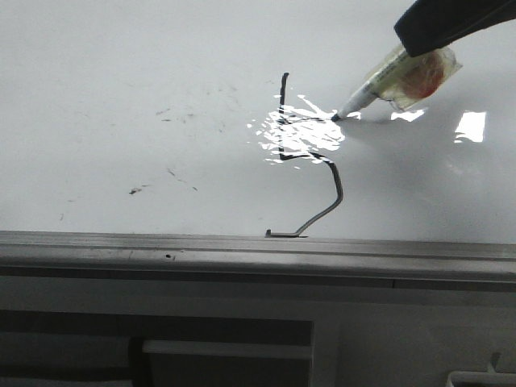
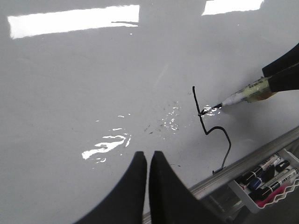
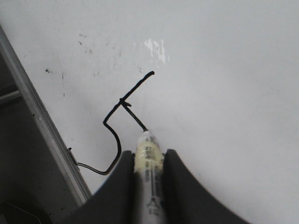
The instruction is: Write number 5 on whiteboard
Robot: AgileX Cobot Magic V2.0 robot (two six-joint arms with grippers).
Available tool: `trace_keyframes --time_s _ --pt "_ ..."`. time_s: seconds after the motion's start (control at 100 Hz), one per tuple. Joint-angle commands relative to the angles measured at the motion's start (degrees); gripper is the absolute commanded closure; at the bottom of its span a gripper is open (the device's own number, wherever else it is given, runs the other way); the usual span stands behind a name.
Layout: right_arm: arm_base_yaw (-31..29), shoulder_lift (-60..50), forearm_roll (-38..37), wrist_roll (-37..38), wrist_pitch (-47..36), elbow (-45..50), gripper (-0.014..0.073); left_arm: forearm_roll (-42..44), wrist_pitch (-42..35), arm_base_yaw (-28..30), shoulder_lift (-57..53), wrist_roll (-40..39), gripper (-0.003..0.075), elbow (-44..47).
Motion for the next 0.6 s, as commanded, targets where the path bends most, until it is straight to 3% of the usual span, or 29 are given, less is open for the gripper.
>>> trace_keyframes --time_s 0.0,0.1,0.17,0.22,0.32,0.37,0.43,0.59 --pt "-0.6 -1.3 -1.8 -0.2 -4.0 -1.9 0.0652 -1.6 -4.0 0.0 0.1 -0.1 0.0740 -1.5" --pt "1.5 -4.1 -1.6 -0.3 -1.2 -4.2 0.0652 -1.6 -4.5 0.0 0.1 0.3 0.0738 -1.8" --pt "4.1 -6.3 -1.5 -0.3 0.8 -6.1 0.0652 -1.6 -3.9 0.0 0.1 2.2 0.0683 -2.5" --pt "6.4 -7.6 -1.5 -0.4 2.1 -7.2 0.0652 -1.6 -3.2 0.0 0.3 4.3 0.0588 -3.2" --pt "9.8 -8.3 -1.5 -0.4 3.3 -7.8 0.0658 -1.7 -0.8 -0.1 2.3 6.1 0.0317 -5.5" --pt "11.4 -7.8 -1.5 -0.4 4.2 -7.7 0.0658 -1.7 0.7 -0.5 3.7 6.9 0.0239 -6.9" --pt "12.8 -6.4 -1.5 -0.4 5.3 -7.6 0.0658 -1.8 2.6 -2.0 5.9 10.0 0.0222 -8.4" --pt "16.5 -2.5 -1.5 -0.6 5.9 -7.3 0.0658 -1.8 10.3 -9.8 12.0 25.5 0.0283 -11.9"
